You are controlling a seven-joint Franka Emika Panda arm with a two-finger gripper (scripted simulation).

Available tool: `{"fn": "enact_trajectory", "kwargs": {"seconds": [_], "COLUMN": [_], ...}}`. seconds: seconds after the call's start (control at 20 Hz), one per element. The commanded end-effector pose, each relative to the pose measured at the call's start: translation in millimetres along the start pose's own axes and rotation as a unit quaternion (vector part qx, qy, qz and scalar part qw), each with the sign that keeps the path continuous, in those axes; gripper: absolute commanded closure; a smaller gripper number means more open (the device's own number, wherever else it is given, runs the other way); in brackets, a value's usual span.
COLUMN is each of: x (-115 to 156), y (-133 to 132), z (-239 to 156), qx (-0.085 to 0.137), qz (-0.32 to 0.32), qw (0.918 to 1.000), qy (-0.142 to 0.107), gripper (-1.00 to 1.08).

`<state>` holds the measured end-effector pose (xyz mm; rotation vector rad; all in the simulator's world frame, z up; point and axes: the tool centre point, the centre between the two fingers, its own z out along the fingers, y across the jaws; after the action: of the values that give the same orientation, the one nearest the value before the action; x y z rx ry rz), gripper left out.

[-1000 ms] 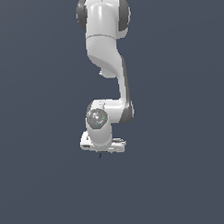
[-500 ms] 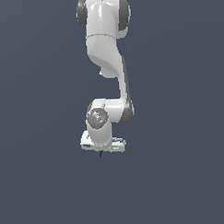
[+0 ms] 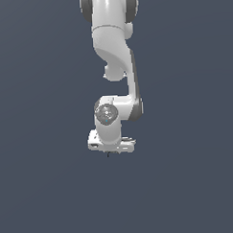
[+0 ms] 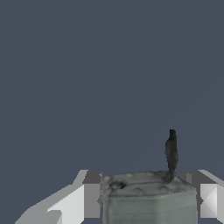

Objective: Pick up the object and move it to a goal position.

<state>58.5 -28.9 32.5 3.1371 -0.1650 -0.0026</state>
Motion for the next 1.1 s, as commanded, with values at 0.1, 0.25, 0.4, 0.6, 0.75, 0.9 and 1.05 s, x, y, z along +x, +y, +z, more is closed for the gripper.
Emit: {"fn": "enact_trajectory", "kwargs": {"seconds": [0.1, 0.25, 0.4, 0.6, 0.75, 0.9, 1.05], "x": [-17.8, -33.9, -52.3, -78.3, -98.2, -118.6, -138.5], "y": [-15.4, -29.0, -44.5, -66.5, -83.9, -101.6, -119.2], "z": [-18.1, -33.9, -51.9, -77.6, -97.7, -118.3, -139.0], "qx": [0.0, 0.0, 0.0, 0.0, 0.0, 0.0, -0.001], "qz": [0.0, 0.0, 0.0, 0.0, -0.001, -0.001, -0.001], "qw": [1.0, 1.0, 1.0, 1.0, 1.0, 1.0, 1.0], "qy": [0.001, 0.001, 0.001, 0.001, 0.001, 0.001, 0.001], "gripper": [1.08, 1.08, 1.08, 1.08, 1.08, 1.08, 1.08]}}
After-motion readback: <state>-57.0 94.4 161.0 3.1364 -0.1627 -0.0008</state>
